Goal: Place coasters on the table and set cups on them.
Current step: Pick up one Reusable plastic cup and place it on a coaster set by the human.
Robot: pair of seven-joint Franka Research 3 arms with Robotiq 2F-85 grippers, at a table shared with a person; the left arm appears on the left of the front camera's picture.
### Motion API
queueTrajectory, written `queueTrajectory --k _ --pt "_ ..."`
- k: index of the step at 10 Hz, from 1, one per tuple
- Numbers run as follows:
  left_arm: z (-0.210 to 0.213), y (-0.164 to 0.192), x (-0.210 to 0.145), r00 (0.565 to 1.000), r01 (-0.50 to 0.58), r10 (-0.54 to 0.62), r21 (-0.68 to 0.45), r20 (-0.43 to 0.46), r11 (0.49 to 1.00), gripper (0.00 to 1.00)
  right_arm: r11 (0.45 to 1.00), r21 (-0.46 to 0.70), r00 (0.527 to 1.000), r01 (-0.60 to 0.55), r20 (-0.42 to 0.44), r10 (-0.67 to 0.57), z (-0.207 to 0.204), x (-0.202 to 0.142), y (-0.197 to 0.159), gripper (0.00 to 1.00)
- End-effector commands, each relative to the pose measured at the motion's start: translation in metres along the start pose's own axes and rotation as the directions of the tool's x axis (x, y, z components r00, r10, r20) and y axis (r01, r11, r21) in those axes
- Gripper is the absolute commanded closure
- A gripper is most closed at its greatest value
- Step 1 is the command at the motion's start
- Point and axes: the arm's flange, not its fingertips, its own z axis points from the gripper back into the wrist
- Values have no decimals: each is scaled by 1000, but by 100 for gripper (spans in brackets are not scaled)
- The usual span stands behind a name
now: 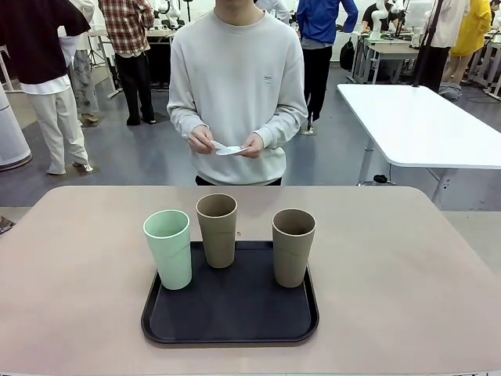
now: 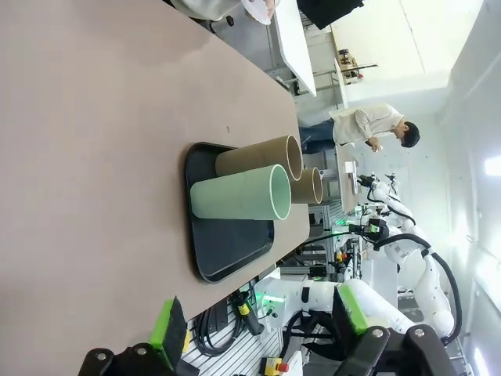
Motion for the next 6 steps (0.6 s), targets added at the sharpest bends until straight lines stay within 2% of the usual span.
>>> queueTrajectory --k 1,6 --pt "-1 1 0 1000 17 -17 -17 -1 1000 0 1000 4 1000 3 5 -3 0 2 0 0" --pt "-1 1 0 1000 17 -17 -17 -1 1000 0 1000 4 1000 3 5 -3 0 2 0 0"
